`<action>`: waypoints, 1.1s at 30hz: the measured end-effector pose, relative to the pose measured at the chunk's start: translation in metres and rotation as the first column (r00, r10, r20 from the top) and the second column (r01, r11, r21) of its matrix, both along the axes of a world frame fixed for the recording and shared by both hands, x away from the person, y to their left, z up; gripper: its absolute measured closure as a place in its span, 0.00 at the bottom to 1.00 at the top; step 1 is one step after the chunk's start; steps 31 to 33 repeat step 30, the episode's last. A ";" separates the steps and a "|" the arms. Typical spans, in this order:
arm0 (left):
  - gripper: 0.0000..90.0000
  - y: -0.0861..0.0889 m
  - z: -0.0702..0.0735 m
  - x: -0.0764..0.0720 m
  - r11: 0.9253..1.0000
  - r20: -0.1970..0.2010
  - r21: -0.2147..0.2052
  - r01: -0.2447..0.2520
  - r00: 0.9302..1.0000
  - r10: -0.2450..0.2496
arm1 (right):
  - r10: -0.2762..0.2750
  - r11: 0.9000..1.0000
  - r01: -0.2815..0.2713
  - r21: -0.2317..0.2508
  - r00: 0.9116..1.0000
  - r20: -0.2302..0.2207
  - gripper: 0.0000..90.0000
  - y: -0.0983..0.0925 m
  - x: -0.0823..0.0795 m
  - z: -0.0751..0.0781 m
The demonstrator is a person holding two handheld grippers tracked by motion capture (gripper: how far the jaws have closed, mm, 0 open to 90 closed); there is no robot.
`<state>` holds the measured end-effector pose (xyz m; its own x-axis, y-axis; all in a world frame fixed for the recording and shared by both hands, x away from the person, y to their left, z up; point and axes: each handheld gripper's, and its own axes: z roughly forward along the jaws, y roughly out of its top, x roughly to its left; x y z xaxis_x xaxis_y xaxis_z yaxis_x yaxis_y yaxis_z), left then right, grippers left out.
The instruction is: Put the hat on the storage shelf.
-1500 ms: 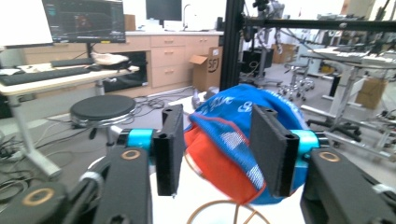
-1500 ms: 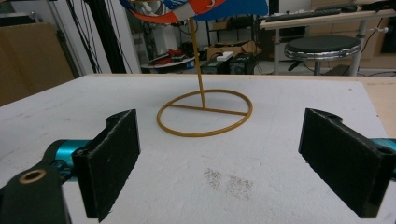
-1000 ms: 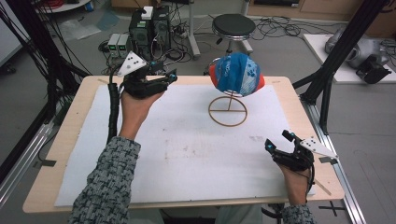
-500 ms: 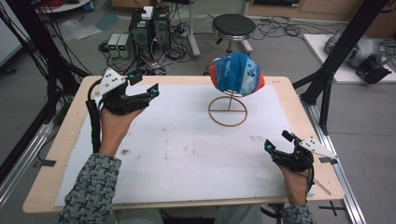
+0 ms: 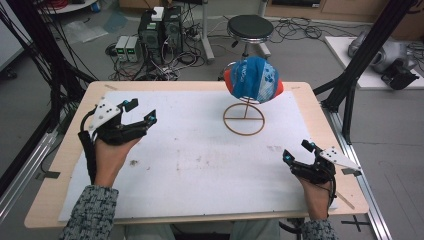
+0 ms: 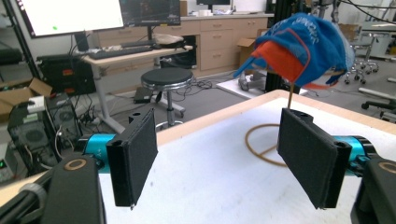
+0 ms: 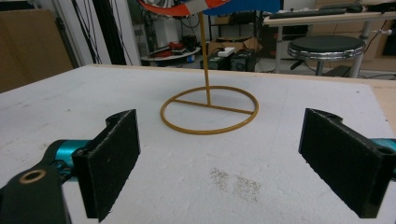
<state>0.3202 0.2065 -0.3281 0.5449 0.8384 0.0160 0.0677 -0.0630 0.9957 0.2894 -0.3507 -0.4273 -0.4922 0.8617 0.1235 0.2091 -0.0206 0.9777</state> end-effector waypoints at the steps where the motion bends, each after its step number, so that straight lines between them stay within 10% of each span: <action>1: 0.32 0.002 -0.005 -0.003 1.000 -0.001 0.000 -0.004 1.000 0.004 | 0.000 1.000 0.000 0.000 1.000 0.001 0.13 0.000 0.000 0.000; 20: 0.30 0.025 -0.066 -0.043 0.999 -0.033 0.026 -0.030 0.999 0.031 | 0.009 1.000 -0.009 -0.029 1.000 0.001 0.13 0.006 -0.003 0.001; 33: 0.30 0.031 -0.075 -0.047 0.999 -0.038 0.010 -0.033 0.999 0.034 | 0.016 0.999 -0.016 -0.037 1.000 -0.001 0.13 0.009 -0.004 0.001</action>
